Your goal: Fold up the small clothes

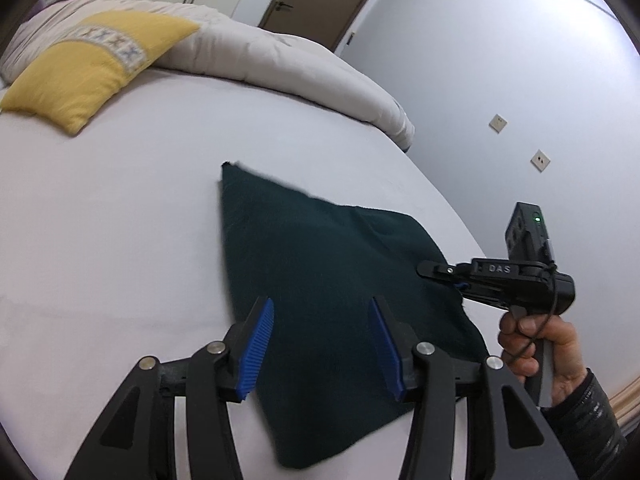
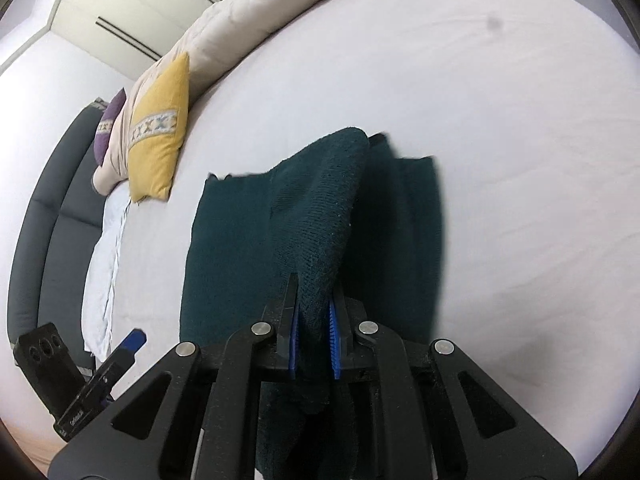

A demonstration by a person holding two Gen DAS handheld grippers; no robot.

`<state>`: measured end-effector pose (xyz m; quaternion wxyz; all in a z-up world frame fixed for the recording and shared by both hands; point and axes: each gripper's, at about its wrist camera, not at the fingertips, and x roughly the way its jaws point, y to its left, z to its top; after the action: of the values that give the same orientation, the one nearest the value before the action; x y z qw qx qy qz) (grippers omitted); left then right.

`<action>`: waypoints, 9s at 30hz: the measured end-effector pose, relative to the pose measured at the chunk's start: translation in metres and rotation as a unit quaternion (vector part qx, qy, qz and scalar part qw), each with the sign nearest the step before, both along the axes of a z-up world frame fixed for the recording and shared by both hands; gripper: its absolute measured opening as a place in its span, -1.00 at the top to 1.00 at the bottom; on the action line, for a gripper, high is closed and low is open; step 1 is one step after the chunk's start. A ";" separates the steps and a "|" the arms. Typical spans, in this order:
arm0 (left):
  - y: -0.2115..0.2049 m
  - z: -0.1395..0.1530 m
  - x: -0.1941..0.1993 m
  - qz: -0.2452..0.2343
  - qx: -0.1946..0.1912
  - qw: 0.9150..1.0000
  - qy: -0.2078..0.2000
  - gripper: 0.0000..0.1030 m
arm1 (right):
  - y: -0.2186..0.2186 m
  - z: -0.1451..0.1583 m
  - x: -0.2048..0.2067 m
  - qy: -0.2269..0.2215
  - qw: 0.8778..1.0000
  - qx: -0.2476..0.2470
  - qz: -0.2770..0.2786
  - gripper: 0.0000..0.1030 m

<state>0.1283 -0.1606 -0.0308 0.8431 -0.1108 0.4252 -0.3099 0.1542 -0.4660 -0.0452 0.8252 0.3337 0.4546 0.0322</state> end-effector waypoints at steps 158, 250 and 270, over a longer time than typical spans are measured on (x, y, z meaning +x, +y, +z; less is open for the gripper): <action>0.137 0.030 -0.089 0.045 0.151 0.987 0.001 0.37 | 0.231 0.038 -0.067 -0.068 0.982 -0.119 0.133 0.60; 0.183 0.001 -0.215 0.214 0.235 0.947 -0.050 -1.00 | 0.296 -0.009 -0.211 -0.044 0.948 -0.316 0.008 -0.99; 0.187 0.000 -0.214 0.213 0.234 0.948 -0.046 -1.00 | 0.305 -0.003 -0.209 -0.038 0.947 -0.317 0.015 -0.99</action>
<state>-0.0861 0.0262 -0.0313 0.9102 0.0159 0.4134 -0.0198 -0.0546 -0.1614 -0.0479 0.9046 0.0464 0.4145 -0.0884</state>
